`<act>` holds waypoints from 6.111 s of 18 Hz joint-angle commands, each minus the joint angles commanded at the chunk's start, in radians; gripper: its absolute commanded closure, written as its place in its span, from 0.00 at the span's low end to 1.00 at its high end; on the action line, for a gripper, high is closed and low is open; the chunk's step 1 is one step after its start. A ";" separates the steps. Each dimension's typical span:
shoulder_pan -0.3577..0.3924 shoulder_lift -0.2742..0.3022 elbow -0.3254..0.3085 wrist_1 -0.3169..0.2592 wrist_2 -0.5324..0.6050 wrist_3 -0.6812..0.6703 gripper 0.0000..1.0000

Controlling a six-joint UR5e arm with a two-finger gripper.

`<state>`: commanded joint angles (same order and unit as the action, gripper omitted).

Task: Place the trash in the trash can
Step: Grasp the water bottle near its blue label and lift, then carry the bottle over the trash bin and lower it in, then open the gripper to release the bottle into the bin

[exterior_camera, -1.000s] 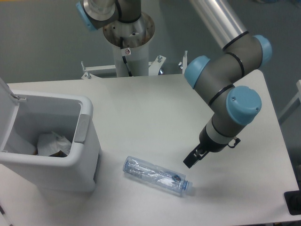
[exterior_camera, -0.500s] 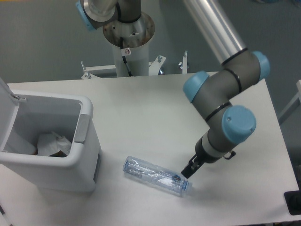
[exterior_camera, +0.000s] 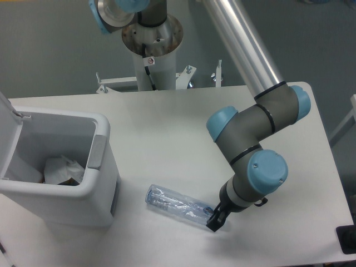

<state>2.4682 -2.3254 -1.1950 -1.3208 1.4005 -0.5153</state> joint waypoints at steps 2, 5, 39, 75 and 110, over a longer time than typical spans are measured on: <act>-0.003 -0.011 0.000 0.002 0.002 -0.005 0.00; -0.006 -0.020 -0.002 0.002 0.002 -0.005 0.02; 0.067 0.202 0.061 0.047 -0.075 0.127 0.68; -0.227 0.569 -0.204 0.434 -0.483 0.388 0.72; -0.071 0.523 -0.104 0.439 -0.456 0.719 0.00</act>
<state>2.3974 -1.8024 -1.2994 -0.8820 0.9449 0.2037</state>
